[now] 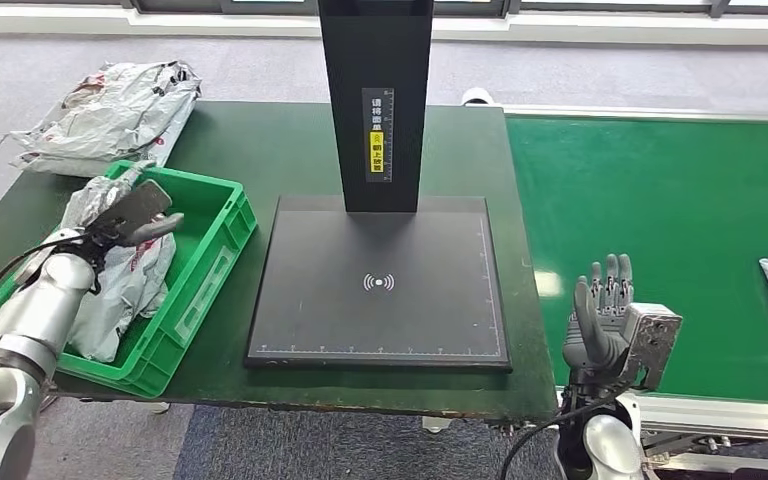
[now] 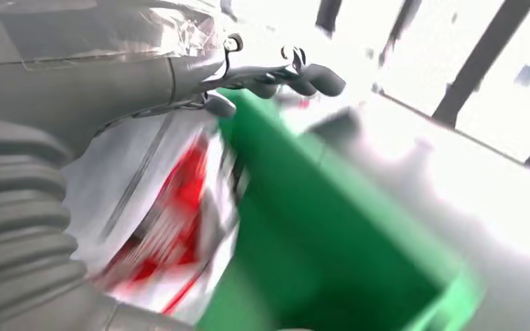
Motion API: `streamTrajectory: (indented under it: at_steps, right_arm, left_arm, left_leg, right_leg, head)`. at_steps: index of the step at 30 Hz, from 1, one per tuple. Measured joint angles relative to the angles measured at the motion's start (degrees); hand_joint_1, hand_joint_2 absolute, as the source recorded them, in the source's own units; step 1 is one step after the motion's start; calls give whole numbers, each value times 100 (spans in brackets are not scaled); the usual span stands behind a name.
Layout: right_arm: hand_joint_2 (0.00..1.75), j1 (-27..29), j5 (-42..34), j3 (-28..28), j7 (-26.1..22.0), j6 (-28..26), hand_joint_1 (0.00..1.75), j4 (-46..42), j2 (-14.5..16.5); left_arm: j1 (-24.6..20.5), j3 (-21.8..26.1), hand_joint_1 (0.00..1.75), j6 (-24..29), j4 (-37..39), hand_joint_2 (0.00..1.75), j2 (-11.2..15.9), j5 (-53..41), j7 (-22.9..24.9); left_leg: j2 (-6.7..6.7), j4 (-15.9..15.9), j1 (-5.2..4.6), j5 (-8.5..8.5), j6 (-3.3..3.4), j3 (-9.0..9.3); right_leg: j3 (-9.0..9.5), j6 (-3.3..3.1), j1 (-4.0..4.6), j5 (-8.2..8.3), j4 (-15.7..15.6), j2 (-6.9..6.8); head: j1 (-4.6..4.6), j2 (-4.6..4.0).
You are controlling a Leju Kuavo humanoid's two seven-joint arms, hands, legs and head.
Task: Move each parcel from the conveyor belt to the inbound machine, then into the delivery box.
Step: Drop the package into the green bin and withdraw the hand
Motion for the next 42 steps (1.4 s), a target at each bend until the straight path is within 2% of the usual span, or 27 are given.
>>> streamTrajectory:
  at_steps: [3,7,14,18,22,26,30,33,37,42]
  right_arm:
    - [175,37,17,-35,9,-4,0,-56,12]
    - [175,55,27,-50,20,-6,0,-96,16]
    - [175,54,31,-114,61,-20,0,-97,17]
    - [175,51,-5,-151,131,24,0,-97,17]
    - [0,47,-34,-218,178,87,0,-97,16]
    - [175,43,153,-230,321,110,0,-88,8]
    - [175,-86,518,-230,454,199,0,54,-23]
    - [175,-296,900,-220,551,271,0,223,-30]
    - [175,-575,1281,-159,640,309,0,429,-5]
    - [175,-727,1443,-78,681,285,0,593,22]
  left_arm:
    - [-60,108,0,79,-133,0,-79,24,44]
    - [-66,199,0,231,-229,175,-150,79,53]
    - [-137,572,0,1384,-503,175,-331,545,122]
    - [-83,654,0,1532,-731,175,-504,761,178]
    - [30,655,0,1454,-964,175,-693,937,176]
    - [247,646,0,1001,-1227,175,-948,1392,186]
    - [624,434,0,677,-1430,175,-1491,1966,178]
    - [840,92,0,749,-1473,175,-2027,2266,94]
    - [898,-430,0,899,-1435,175,-2635,2455,28]
    - [871,-804,0,979,-1308,175,-3000,2548,-4]
  left_leg:
    - [0,0,0,0,0,0]
    - [2,-1,0,0,0,0]
    - [1,-1,0,0,0,0]
    - [-6,0,0,0,0,-1]
    - [-4,0,-1,0,0,-2]
    - [-6,0,-4,-1,1,-1]
    - [-9,1,-8,-2,3,-3]
    - [-19,5,-10,-1,6,-7]
    - [-24,11,-14,-3,11,-12]
    - [-22,10,-13,-4,11,-11]
  right_leg:
    - [-1,0,0,0,0,0]
    - [-3,0,1,0,0,1]
    - [-1,0,0,0,0,-1]
    - [2,0,0,-1,0,-5]
    - [2,0,-1,-1,0,-6]
    - [2,1,-3,-1,-1,-7]
    - [4,3,-7,-2,-1,-13]
    - [7,6,-12,0,-2,-22]
    - [8,10,-15,2,-2,-26]
    - [4,10,-13,2,-2,-24]
  head:
    - [0,1]
    - [0,0]
    - [0,0]
    - [0,1]
    - [0,1]
    - [0,2]
    - [0,0]
    - [0,1]
    - [0,2]
    - [-1,1]
